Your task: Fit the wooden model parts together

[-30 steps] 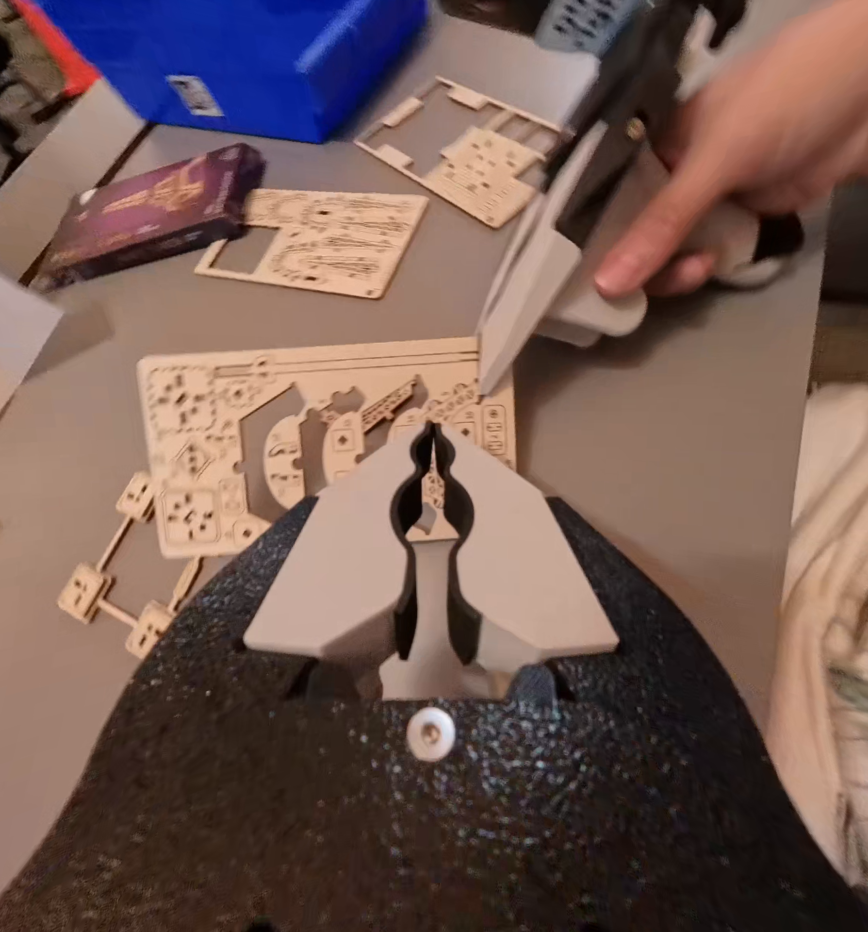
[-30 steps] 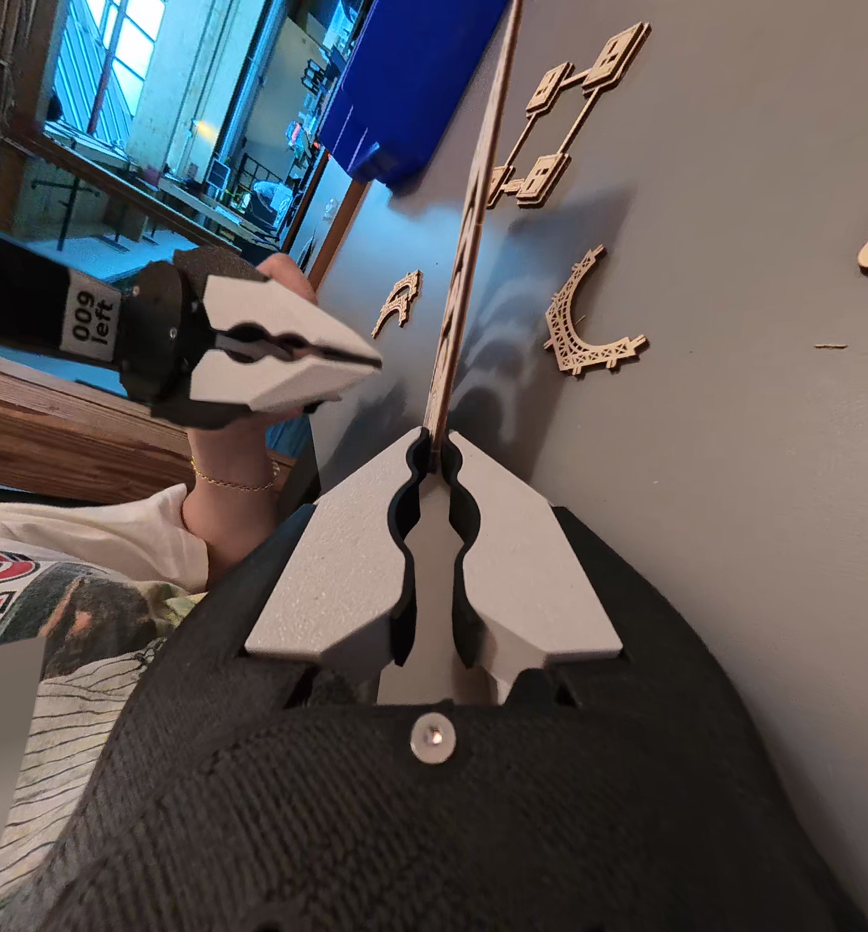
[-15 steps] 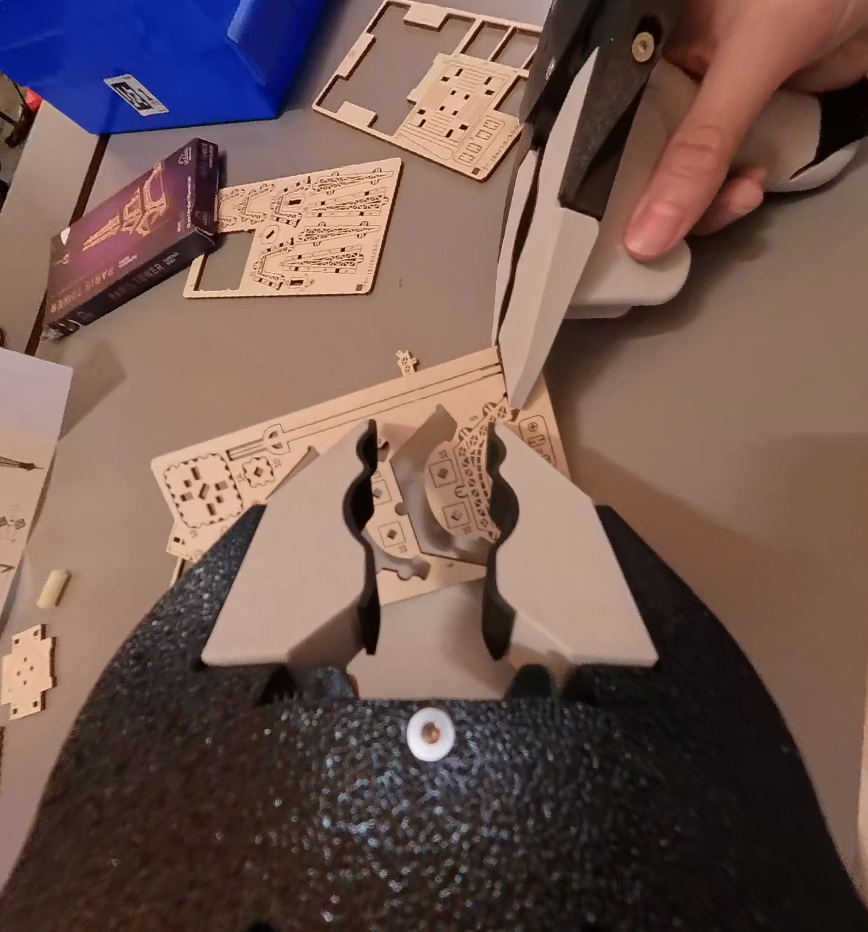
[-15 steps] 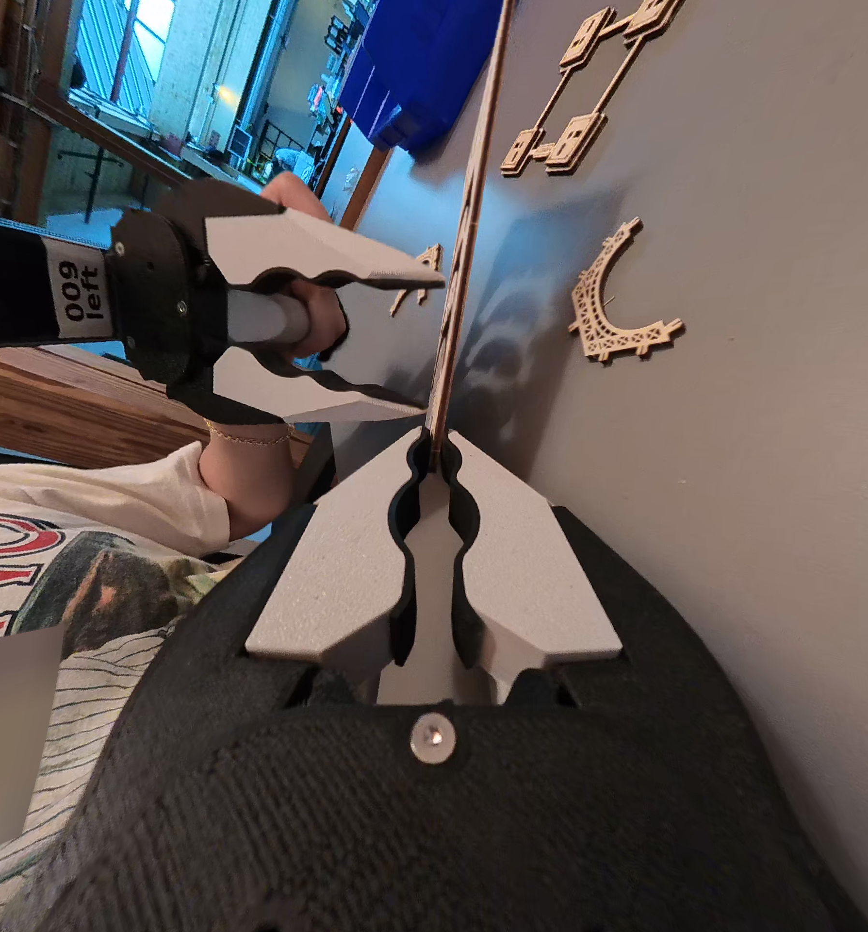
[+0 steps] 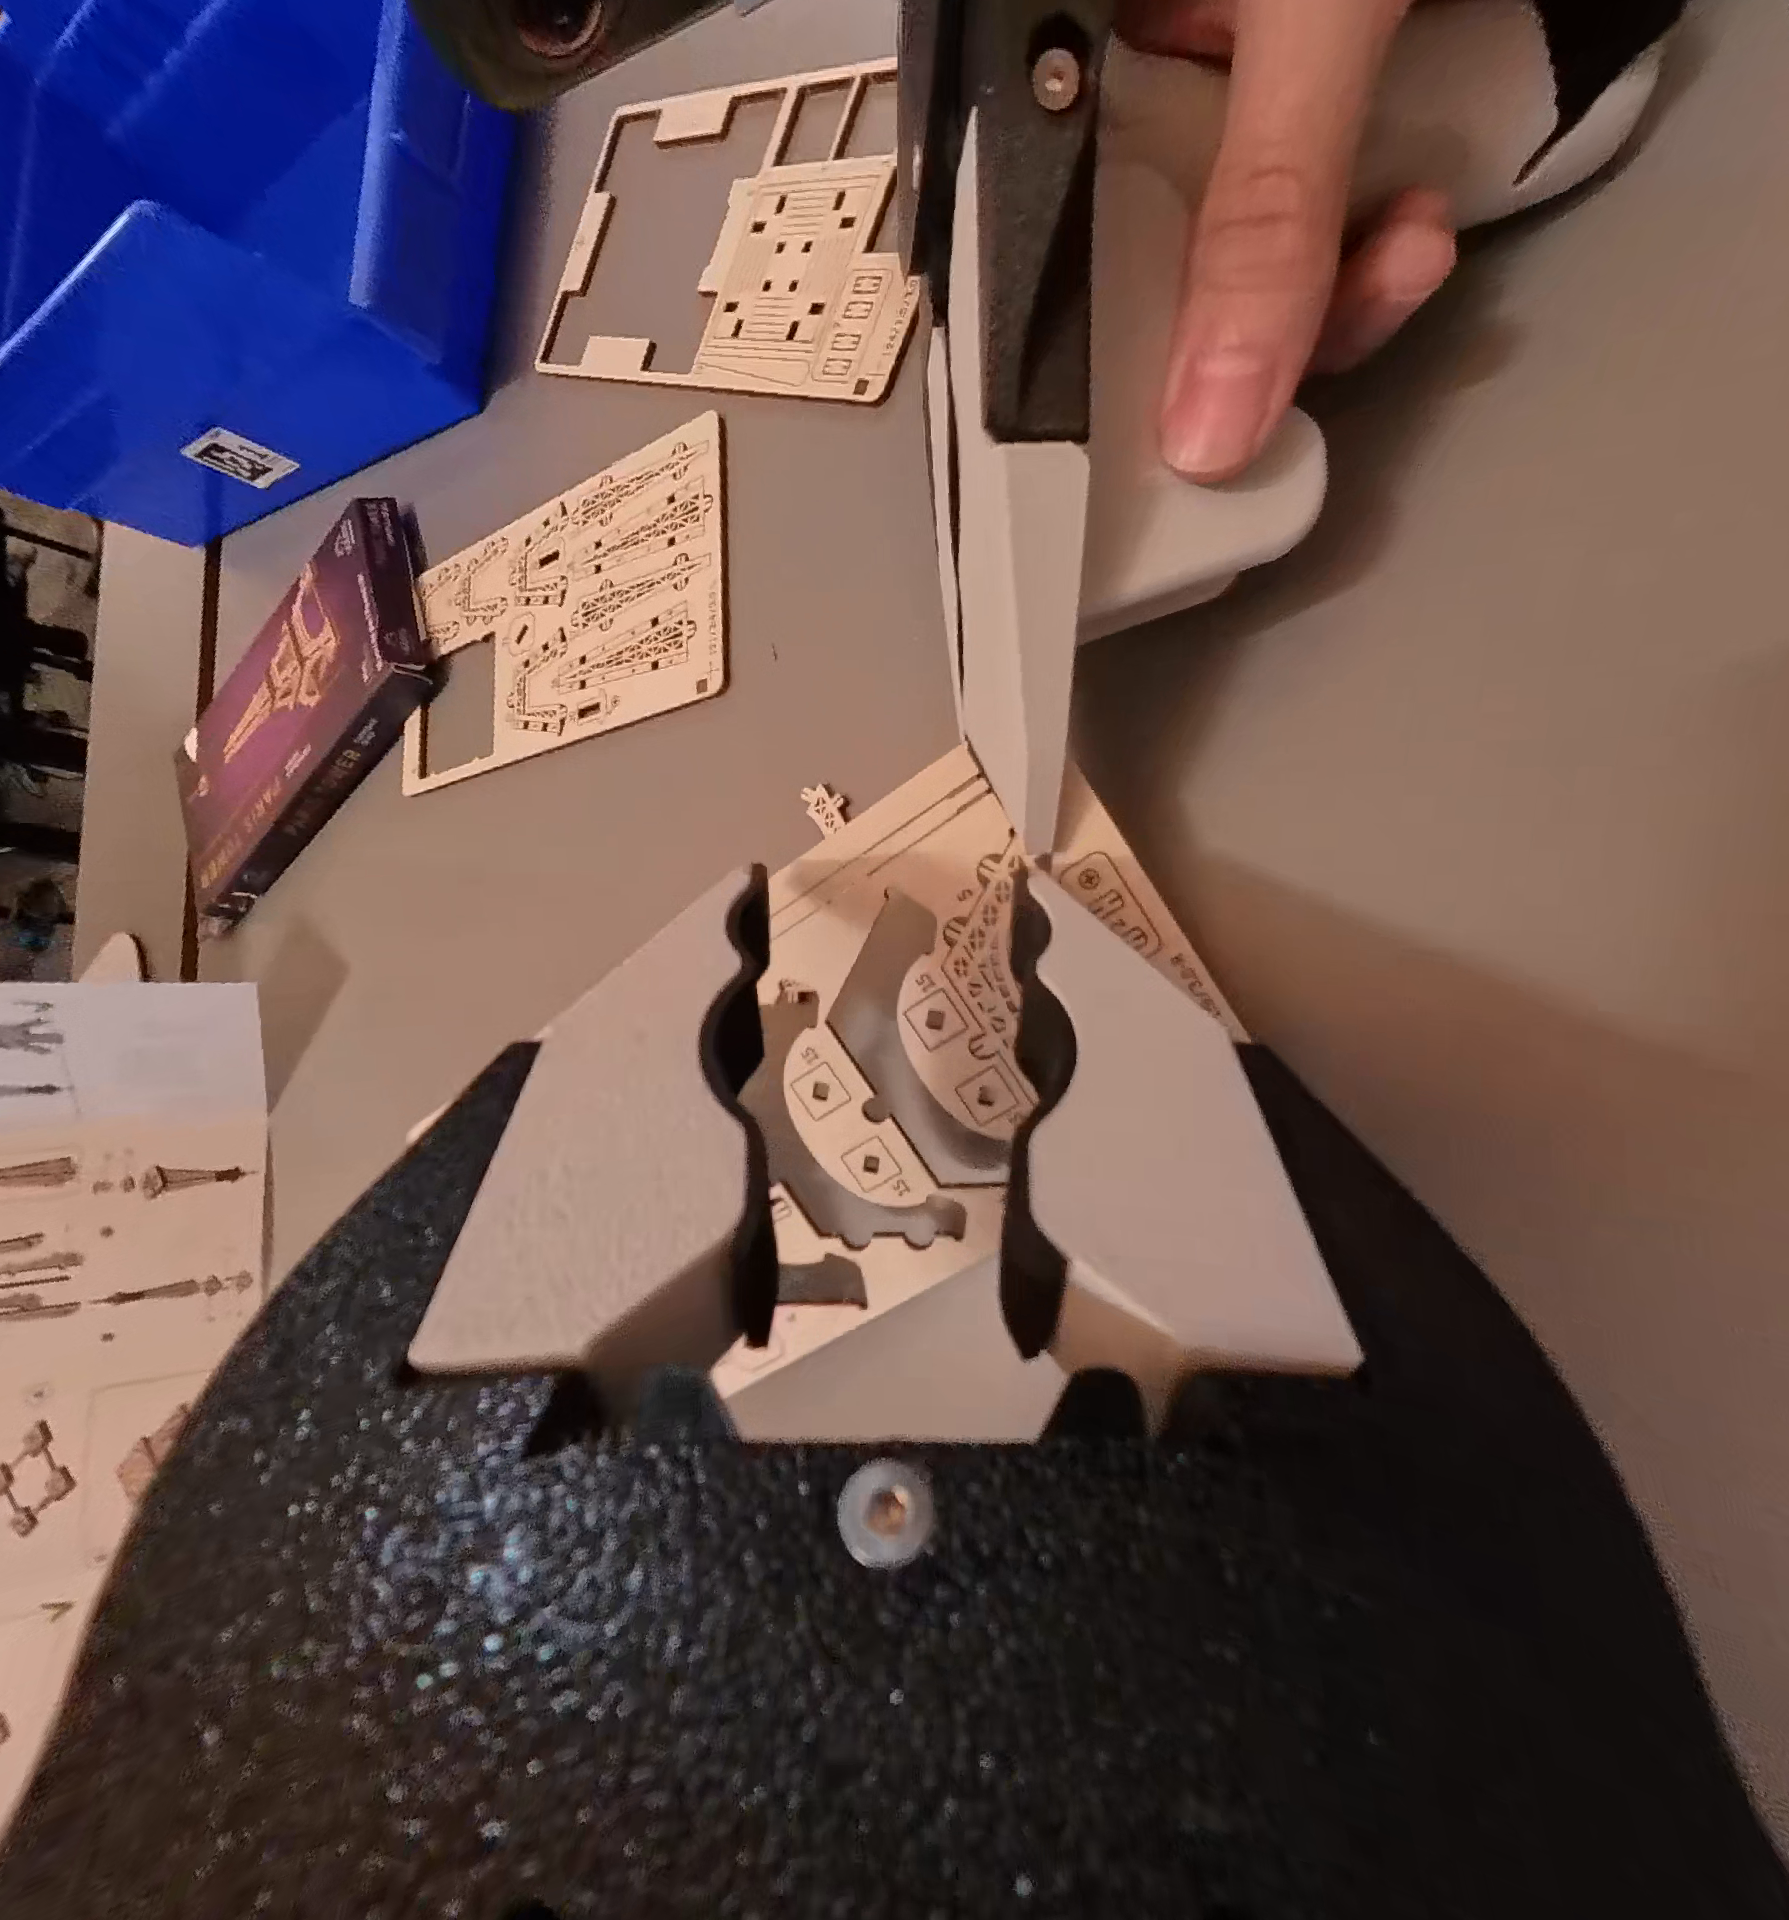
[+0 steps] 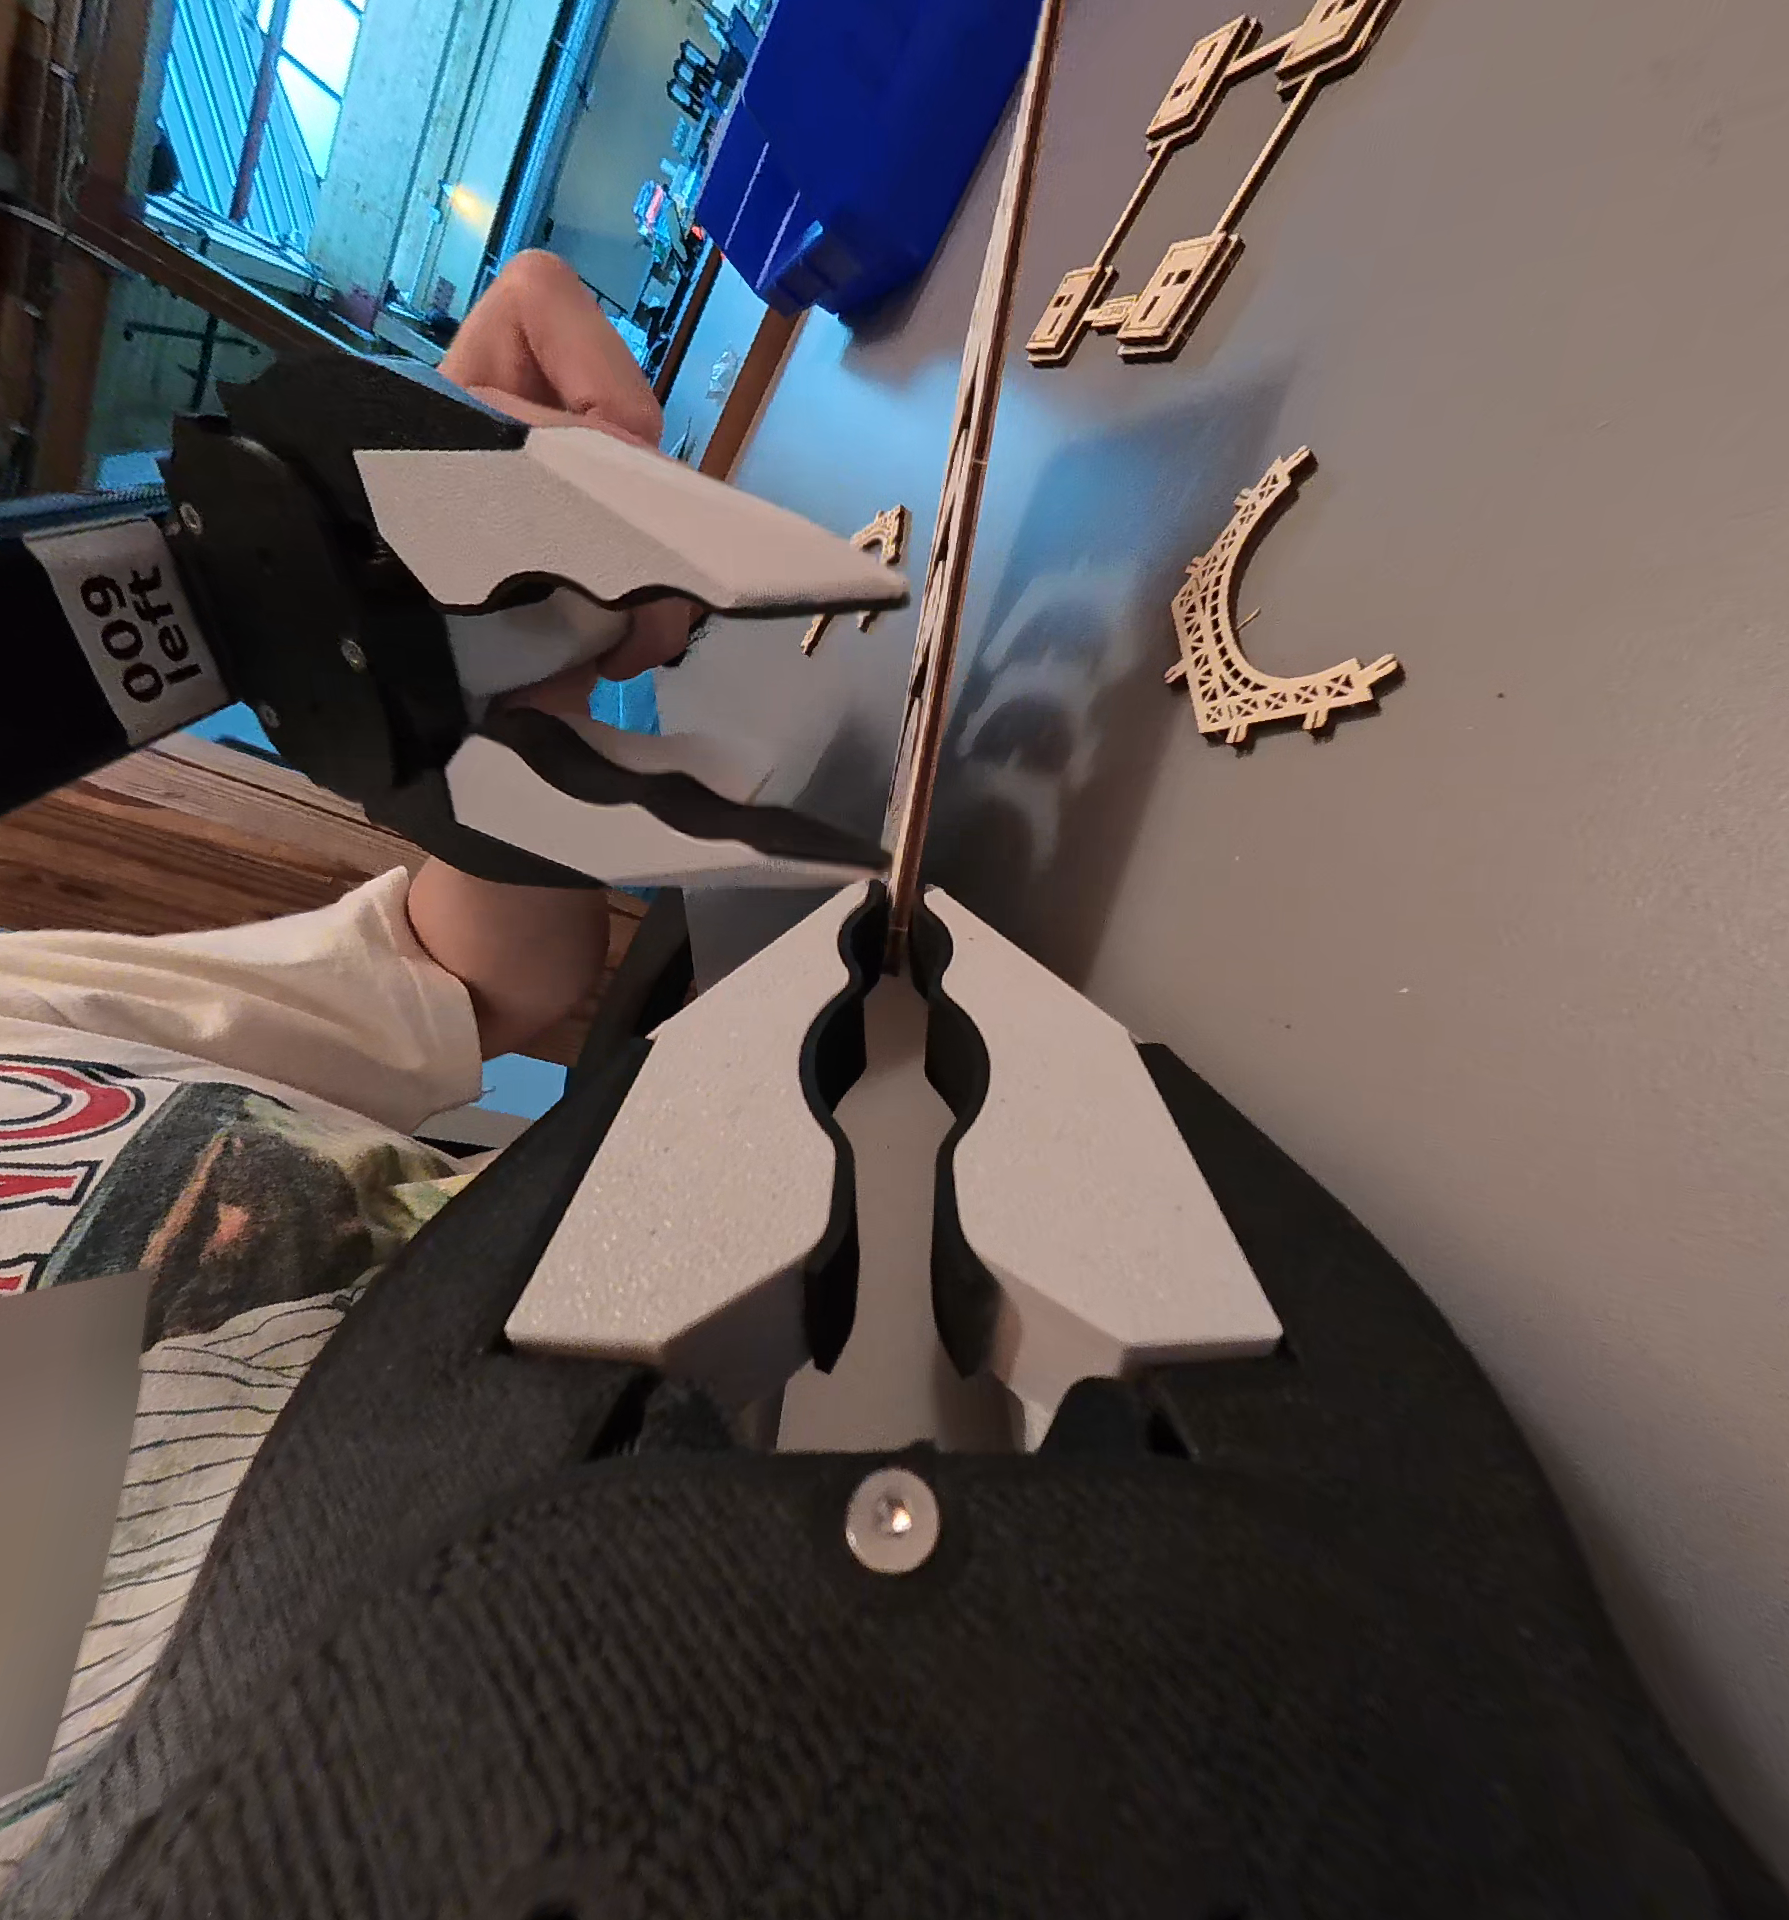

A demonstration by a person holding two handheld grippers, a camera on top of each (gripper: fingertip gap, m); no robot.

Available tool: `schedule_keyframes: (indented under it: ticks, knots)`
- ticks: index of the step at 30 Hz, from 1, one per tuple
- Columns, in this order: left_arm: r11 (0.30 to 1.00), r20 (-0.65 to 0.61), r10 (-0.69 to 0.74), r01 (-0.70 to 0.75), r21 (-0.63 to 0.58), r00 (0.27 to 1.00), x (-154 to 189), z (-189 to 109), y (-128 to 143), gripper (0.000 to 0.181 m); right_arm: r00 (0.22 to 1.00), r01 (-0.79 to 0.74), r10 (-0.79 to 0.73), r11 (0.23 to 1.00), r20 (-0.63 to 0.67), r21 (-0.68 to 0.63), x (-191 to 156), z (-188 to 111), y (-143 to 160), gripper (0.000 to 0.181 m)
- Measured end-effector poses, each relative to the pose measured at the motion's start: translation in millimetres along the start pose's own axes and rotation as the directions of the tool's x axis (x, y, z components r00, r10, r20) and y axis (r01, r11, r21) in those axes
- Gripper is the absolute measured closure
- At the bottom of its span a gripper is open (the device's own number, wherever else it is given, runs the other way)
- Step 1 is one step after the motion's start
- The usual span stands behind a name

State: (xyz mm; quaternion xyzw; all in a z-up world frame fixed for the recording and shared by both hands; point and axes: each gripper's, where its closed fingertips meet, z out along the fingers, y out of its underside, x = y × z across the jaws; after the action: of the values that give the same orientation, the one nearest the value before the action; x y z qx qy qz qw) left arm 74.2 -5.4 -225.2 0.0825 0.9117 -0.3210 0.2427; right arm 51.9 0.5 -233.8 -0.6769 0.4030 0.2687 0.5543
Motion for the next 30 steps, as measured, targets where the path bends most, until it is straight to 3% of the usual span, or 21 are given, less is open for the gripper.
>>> schedule_keyframes:
  ticks: [9, 17, 21, 26, 30]
  knots:
    - [0.992, -0.026, 0.129, -0.129, 0.000, 0.991, -14.1, 2.5, -4.6, 0.102, 1.000, 0.007, -0.007, 1.000, -0.001, -0.020, -0.5, 1.4, 2.7, 0.179]
    - [0.986, -0.101, 0.168, -0.169, -0.001, 0.981, -20.1, 6.2, -8.1, 0.098, 1.000, 0.004, -0.004, 1.000, 0.003, -0.018, -0.6, 1.1, 2.6, 0.179]
    - [0.985, -0.146, 0.169, -0.172, -0.009, 0.975, -12.8, 8.7, -5.0, 0.111, 1.000, 0.000, 0.000, 1.000, 0.000, -0.019, 0.1, 1.2, 2.7, 0.178]
    - [0.985, -0.159, 0.169, -0.171, 0.000, 0.973, -16.5, 9.7, -5.9, 0.106, 1.000, -0.015, 0.015, 1.000, 0.020, -0.012, -0.8, 0.3, 1.2, 0.178]
    - [0.979, -0.252, 0.201, -0.200, 0.031, 0.947, 0.5, 8.0, -4.0, 0.139, 0.999, -0.012, 0.013, 1.000, 0.030, -0.011, -2.2, -1.0, 1.7, 0.175]
